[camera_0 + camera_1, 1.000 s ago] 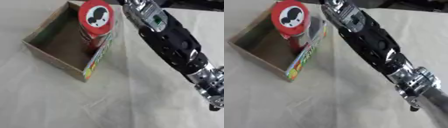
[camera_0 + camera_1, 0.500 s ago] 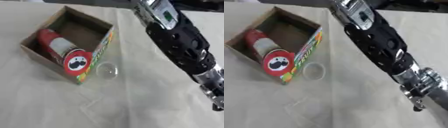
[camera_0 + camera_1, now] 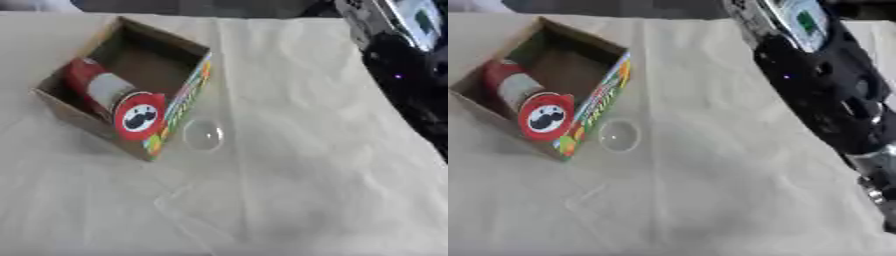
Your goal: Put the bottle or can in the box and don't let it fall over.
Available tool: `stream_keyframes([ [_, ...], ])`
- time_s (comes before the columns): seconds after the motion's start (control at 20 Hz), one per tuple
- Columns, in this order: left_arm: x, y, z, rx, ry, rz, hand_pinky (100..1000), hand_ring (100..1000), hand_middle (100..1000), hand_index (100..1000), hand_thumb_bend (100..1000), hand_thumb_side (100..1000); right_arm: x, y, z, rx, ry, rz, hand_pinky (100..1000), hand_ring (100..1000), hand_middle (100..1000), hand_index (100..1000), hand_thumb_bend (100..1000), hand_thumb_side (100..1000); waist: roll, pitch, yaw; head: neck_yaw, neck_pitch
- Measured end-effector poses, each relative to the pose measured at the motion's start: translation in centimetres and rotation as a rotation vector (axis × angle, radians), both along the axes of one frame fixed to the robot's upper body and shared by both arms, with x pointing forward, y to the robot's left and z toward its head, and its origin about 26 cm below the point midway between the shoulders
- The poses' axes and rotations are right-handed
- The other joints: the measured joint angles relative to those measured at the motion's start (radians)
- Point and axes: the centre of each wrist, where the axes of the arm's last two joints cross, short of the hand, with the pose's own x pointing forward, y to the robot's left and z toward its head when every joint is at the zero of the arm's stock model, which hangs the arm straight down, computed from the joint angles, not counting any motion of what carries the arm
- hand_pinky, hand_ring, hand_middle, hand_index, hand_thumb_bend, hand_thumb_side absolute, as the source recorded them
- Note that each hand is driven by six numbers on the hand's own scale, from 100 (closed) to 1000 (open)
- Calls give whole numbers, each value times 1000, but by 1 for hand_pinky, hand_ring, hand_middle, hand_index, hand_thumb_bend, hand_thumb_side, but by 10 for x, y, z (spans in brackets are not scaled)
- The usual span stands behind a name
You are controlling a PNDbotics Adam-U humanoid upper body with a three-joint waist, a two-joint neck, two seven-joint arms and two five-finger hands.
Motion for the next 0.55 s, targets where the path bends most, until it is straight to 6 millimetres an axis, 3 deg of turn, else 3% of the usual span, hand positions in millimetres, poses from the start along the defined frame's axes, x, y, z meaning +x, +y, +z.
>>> stream_keyframes([
  [0.55,-4,6,-5,25,22,26,877,742,502,653,100,640,-20,-30,-62,-64,63,-113,793,834,941,856,598,188,10,-13,-89,81,34],
])
